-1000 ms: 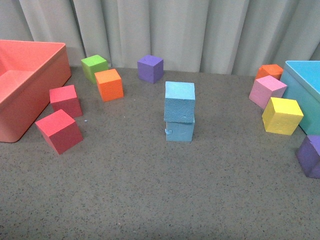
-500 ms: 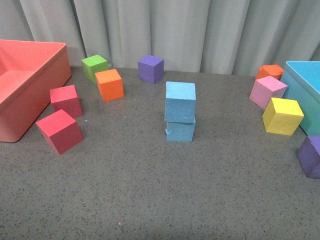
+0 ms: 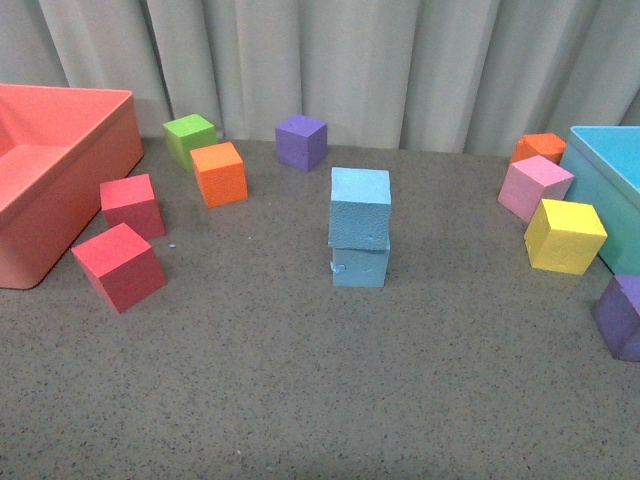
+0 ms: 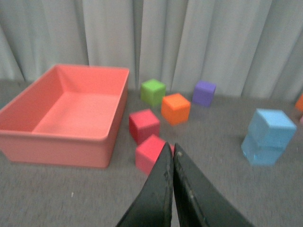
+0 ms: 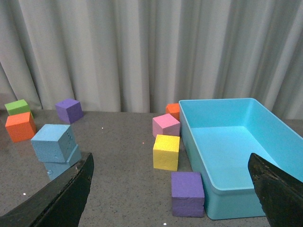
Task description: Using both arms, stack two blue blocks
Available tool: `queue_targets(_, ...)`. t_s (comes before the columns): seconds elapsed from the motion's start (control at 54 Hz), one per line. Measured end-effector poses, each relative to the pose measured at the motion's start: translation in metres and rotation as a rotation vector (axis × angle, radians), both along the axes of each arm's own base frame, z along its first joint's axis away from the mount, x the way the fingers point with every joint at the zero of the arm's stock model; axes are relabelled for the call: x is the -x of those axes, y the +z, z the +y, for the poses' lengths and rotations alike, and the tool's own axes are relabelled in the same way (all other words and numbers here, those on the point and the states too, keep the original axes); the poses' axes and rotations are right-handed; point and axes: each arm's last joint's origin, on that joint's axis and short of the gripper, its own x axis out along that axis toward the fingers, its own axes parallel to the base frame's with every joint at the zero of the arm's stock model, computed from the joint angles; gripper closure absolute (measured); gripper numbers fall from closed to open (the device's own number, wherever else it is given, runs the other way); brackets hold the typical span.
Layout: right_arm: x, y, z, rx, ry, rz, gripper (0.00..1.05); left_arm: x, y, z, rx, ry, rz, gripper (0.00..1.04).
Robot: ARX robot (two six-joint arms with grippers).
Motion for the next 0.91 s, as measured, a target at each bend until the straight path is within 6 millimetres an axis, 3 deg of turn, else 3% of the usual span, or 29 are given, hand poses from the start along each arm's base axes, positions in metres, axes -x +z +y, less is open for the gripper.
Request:
queue_targets(0.222, 0.0000, 0.0000, 0.0000, 0.000, 0.000, 0.000, 0.10, 0.0059, 0.0005, 0.0000, 0.000, 0.000, -0.021, 1.01)
queue_targets(0.63, 0.0000, 0.0000, 0.0000, 0.000, 0.000, 0.000, 0.10, 0.0060, 0.0006, 0.0000, 0.000, 0.000, -0.022, 0.37)
queue_targets(0.778, 0.0000, 0.0000, 0.0000, 0.000, 0.000, 0.000, 0.10, 0.0060, 0.0006, 0.0000, 0.000, 0.000, -0.022, 0.07)
queue_targets(0.907, 0.0000, 0.0000, 0.0000, 0.000, 0.000, 0.000, 0.10, 0.0060, 0.0006, 0.0000, -0.002, 0.000, -0.022, 0.07)
